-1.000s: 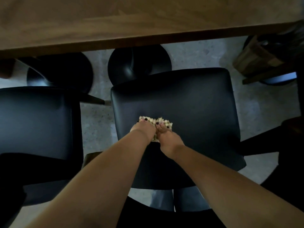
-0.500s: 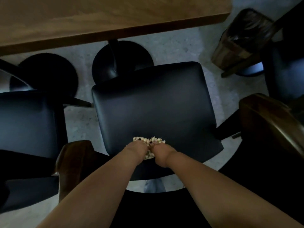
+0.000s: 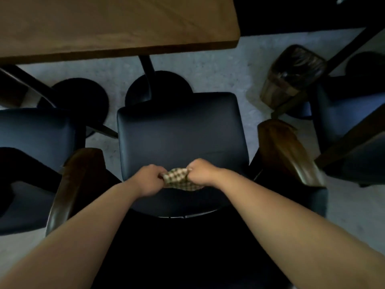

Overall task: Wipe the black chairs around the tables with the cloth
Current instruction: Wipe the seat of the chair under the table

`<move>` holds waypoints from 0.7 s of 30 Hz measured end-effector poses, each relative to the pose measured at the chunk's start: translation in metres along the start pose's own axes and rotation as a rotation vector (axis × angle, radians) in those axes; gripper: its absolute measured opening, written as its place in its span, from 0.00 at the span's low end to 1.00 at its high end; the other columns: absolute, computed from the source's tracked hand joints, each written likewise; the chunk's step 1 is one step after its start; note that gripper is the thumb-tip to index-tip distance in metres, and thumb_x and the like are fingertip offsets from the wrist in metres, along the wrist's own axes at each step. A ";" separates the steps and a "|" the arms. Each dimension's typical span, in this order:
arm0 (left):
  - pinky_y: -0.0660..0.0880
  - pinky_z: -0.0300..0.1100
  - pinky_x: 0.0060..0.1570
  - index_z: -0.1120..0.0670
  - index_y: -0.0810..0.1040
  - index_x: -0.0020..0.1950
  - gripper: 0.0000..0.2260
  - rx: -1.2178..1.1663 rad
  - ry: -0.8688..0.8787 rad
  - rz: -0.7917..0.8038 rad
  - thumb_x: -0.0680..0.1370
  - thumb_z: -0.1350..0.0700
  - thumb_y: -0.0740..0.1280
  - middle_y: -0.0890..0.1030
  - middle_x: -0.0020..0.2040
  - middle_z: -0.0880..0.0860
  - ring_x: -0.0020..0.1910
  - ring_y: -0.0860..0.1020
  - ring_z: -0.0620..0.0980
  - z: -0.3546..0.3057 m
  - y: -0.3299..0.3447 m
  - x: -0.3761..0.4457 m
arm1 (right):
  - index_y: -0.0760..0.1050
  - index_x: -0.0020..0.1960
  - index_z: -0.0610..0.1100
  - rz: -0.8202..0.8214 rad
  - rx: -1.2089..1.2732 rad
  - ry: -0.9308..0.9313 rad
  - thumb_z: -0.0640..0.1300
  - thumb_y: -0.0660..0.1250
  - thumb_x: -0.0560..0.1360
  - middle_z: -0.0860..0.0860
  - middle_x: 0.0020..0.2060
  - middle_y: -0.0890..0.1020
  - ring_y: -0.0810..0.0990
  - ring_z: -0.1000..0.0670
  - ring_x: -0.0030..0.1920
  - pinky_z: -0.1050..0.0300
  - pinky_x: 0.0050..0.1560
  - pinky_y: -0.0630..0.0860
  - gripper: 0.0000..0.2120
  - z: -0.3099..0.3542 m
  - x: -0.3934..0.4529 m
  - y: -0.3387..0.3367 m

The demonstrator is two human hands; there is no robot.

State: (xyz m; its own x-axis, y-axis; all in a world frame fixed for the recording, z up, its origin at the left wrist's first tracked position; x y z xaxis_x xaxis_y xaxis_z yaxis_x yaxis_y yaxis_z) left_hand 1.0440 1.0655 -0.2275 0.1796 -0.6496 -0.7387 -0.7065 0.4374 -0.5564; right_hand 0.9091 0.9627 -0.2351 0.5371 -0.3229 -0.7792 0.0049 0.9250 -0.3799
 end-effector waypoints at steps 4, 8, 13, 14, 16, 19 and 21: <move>0.69 0.37 0.36 0.45 0.76 0.39 0.09 -0.172 0.026 -0.198 0.76 0.58 0.67 0.79 0.40 0.46 0.46 0.78 0.49 -0.033 -0.032 -0.052 | 0.80 0.47 0.47 -0.151 0.363 -0.097 0.41 0.67 0.71 0.51 0.44 0.83 0.81 0.52 0.45 0.61 0.38 0.75 0.07 0.004 -0.072 -0.056; 0.76 0.39 0.41 0.50 0.80 0.51 0.04 -0.631 0.068 -0.346 0.77 0.56 0.68 0.85 0.42 0.47 0.42 0.83 0.46 -0.080 -0.047 -0.112 | 0.74 0.49 0.56 -0.273 0.501 -0.225 0.43 0.70 0.73 0.56 0.48 0.80 0.79 0.55 0.48 0.61 0.43 0.76 0.10 0.007 -0.144 -0.091; 0.78 0.35 0.39 0.47 0.72 0.56 0.16 -1.044 0.210 -0.667 0.74 0.56 0.74 0.85 0.47 0.48 0.45 0.83 0.43 -0.142 -0.056 -0.194 | 0.75 0.48 0.59 -0.357 0.640 -0.367 0.48 0.71 0.74 0.63 0.42 0.83 0.81 0.63 0.42 0.68 0.37 0.75 0.07 0.028 -0.243 -0.112; 0.78 0.36 0.40 0.46 0.71 0.54 0.17 -1.059 0.223 -0.755 0.73 0.56 0.75 0.84 0.48 0.48 0.46 0.83 0.43 -0.152 -0.058 -0.210 | 0.77 0.49 0.58 -0.357 0.667 -0.395 0.49 0.70 0.74 0.64 0.43 0.83 0.82 0.63 0.44 0.67 0.40 0.76 0.06 0.033 -0.262 -0.114; 0.77 0.33 0.38 0.44 0.71 0.51 0.16 -1.039 0.252 -0.894 0.72 0.56 0.75 0.83 0.47 0.45 0.45 0.82 0.39 -0.169 -0.061 -0.240 | 0.81 0.52 0.55 -0.322 0.769 -0.444 0.52 0.67 0.76 0.59 0.48 0.84 0.83 0.58 0.49 0.58 0.49 0.77 0.06 0.043 -0.298 -0.113; 0.76 0.29 0.38 0.42 0.75 0.48 0.12 -0.969 0.353 -0.994 0.74 0.56 0.74 0.82 0.44 0.41 0.43 0.81 0.37 -0.190 -0.070 -0.284 | 0.83 0.51 0.53 -0.271 0.992 -0.504 0.61 0.59 0.77 0.52 0.52 0.84 0.83 0.52 0.53 0.49 0.56 0.76 0.17 0.058 -0.345 -0.112; 0.75 0.29 0.38 0.42 0.78 0.47 0.09 -0.938 0.420 -1.012 0.74 0.57 0.73 0.82 0.44 0.39 0.44 0.81 0.37 -0.200 -0.080 -0.308 | 0.82 0.53 0.49 -0.293 1.059 -0.517 0.63 0.56 0.76 0.50 0.52 0.84 0.83 0.50 0.53 0.47 0.57 0.76 0.23 0.069 -0.369 -0.112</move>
State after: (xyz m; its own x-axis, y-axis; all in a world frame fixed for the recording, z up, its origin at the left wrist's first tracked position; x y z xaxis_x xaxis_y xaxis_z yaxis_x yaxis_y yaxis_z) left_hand 0.9077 1.1066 0.1208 0.7720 -0.6317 0.0703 -0.6111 -0.7681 -0.1915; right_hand 0.7688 0.9916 0.1296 0.6724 -0.6525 -0.3494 0.7394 0.6145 0.2753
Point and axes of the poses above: each hand's wrist, its own x-axis towards the middle knuckle, its own y-axis out of the palm, z = x × y, the point moved 2 cm from there along x, towards the middle knuckle
